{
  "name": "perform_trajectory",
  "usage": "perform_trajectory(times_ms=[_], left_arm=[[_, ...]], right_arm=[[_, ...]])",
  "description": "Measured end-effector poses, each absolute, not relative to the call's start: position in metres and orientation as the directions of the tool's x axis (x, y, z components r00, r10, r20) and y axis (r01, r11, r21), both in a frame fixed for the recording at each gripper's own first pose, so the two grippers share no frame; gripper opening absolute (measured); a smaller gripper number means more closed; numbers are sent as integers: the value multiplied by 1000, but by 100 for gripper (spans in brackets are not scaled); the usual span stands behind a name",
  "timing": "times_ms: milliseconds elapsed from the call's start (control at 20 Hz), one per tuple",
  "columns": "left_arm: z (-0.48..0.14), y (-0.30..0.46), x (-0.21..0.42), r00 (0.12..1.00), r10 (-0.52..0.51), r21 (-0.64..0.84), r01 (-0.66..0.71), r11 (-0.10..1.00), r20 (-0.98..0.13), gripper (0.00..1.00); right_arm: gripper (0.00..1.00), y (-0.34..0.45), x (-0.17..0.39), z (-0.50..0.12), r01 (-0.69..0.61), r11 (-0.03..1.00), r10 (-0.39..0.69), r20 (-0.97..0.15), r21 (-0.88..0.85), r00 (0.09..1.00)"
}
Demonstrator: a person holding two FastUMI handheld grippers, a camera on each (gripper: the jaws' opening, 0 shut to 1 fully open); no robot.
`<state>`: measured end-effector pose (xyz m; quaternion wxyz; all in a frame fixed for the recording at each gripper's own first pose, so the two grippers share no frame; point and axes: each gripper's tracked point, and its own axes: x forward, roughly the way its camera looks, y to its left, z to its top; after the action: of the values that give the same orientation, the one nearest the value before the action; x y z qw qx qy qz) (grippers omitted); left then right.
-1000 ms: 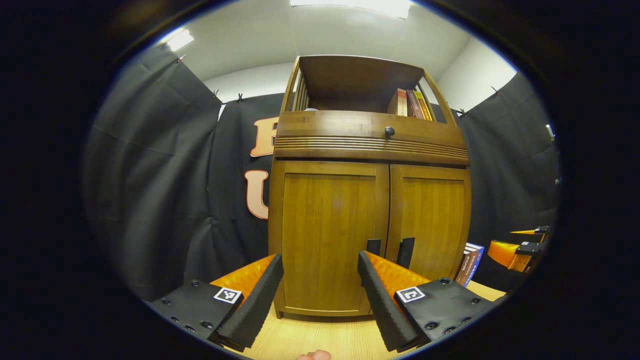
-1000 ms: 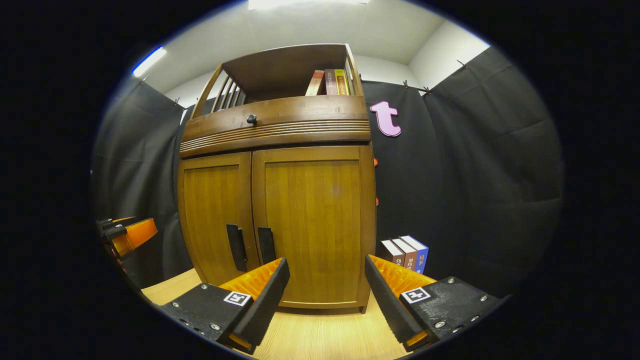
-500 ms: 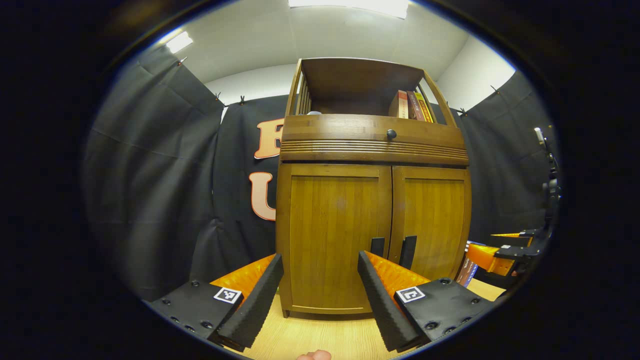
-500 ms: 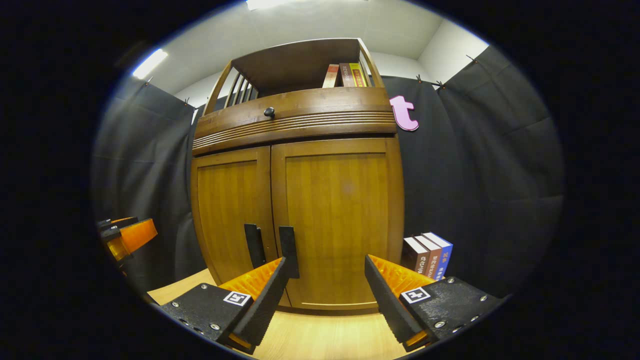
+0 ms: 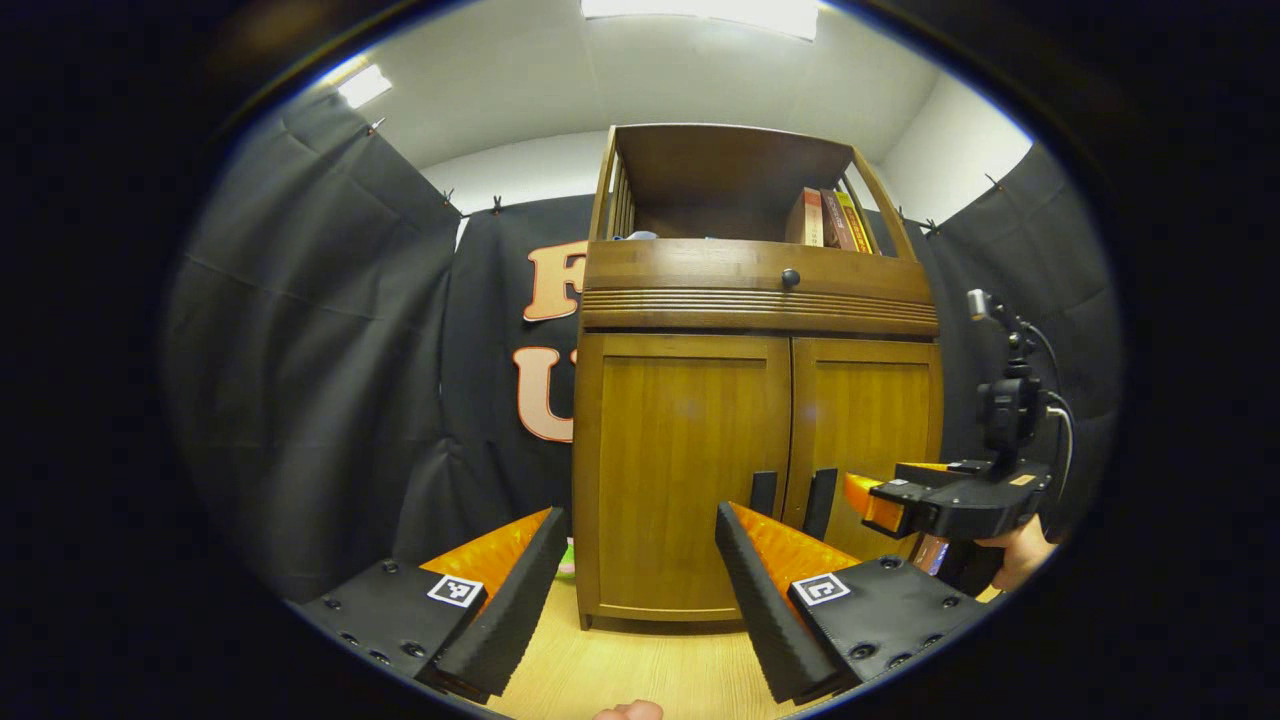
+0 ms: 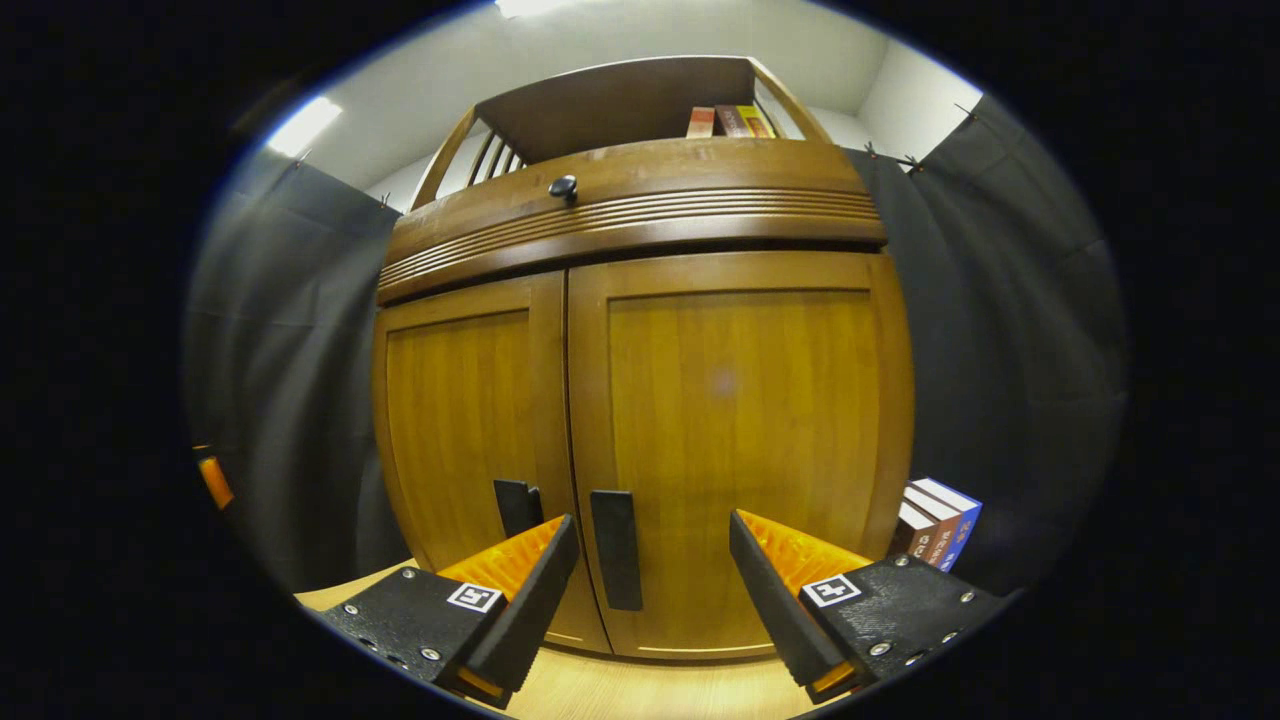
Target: Open the right door of the double-door shoe cabinet with the right hand, and open the left door with the left hand.
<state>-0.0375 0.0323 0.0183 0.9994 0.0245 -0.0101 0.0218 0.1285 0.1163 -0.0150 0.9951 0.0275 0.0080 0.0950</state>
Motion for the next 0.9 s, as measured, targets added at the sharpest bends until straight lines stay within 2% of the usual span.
perform_trajectory(times_ms=[150,200,300,400,450,550,600,650,750,800,850,900], left_arm=[[18,46,-44,997,72,43,-73,996,21,98],[18,49,-45,996,81,42,-82,996,22,99],[20,55,-49,995,93,42,-94,995,26,99],[19,61,-50,994,105,44,-106,993,29,99],[20,63,-50,993,110,44,-111,993,30,99],[21,66,-50,993,116,42,-117,992,33,99],[21,67,-49,992,117,42,-118,992,36,99],[21,68,-49,992,117,44,-119,992,37,99],[22,71,-48,992,123,48,-125,991,42,99],[22,72,-48,991,125,49,-128,991,44,99],[22,72,-47,991,128,50,-130,990,46,99],[23,73,-46,990,131,51,-133,990,48,99]], right_arm=[[93,126,148,-28,-176,983,178,-24,52,984],[97,127,156,-34,-168,985,170,-29,50,985],[94,130,165,-44,-161,985,164,-50,56,985],[100,133,174,-52,-156,986,159,-65,53,985],[92,133,178,-55,-150,988,152,-68,45,986],[88,134,183,-59,-134,990,137,-68,43,988],[99,135,186,-61,-128,991,131,-72,48,989],[84,136,189,-65,-124,991,129,-80,56,988],[82,135,197,-71,-118,990,124,-92,72,988],[92,131,201,-74,-107,991,114,-101,76,988],[81,129,204,-76,-99,992,108,-108,81,988],[81,129,207,-77,-96,992,105,-111,84,988]])
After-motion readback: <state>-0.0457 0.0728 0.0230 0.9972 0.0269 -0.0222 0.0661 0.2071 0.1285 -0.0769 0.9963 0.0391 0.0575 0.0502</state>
